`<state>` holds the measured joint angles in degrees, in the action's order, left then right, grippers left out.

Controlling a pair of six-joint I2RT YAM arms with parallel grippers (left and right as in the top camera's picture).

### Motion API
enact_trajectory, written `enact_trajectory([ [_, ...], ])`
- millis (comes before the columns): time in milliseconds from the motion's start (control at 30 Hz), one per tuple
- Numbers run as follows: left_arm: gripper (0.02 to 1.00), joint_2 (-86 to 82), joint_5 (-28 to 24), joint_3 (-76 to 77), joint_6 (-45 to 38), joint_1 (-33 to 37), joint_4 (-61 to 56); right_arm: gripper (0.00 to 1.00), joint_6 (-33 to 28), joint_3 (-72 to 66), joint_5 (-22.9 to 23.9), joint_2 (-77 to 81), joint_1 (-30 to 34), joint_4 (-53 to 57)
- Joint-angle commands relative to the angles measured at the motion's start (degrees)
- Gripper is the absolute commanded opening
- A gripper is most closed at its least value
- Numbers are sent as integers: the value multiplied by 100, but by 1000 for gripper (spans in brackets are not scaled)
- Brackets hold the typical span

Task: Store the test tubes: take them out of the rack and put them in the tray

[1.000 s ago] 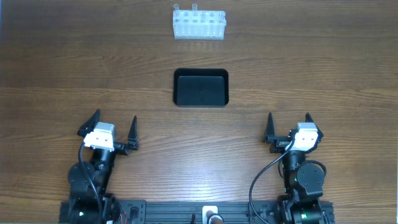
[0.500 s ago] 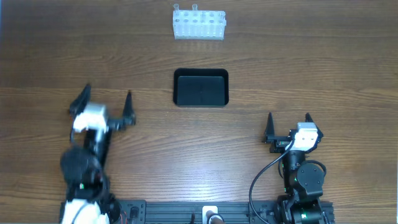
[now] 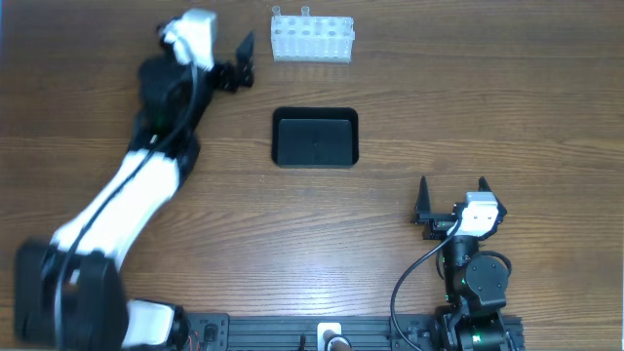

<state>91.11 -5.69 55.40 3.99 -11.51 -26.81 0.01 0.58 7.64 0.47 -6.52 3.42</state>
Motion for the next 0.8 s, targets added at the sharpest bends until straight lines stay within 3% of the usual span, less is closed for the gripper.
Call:
enact_trajectory([
  [33,998,1036,260,925,444,-179,249,993,13,-28,79,7,-31,20],
  [367,998,2446,820,2439,439,-481,846,991,13,-28,79,7,-31,20],
  [800,991,3541,1029,3348,420,-490,844,991,13,-28,79,7,-31,20],
])
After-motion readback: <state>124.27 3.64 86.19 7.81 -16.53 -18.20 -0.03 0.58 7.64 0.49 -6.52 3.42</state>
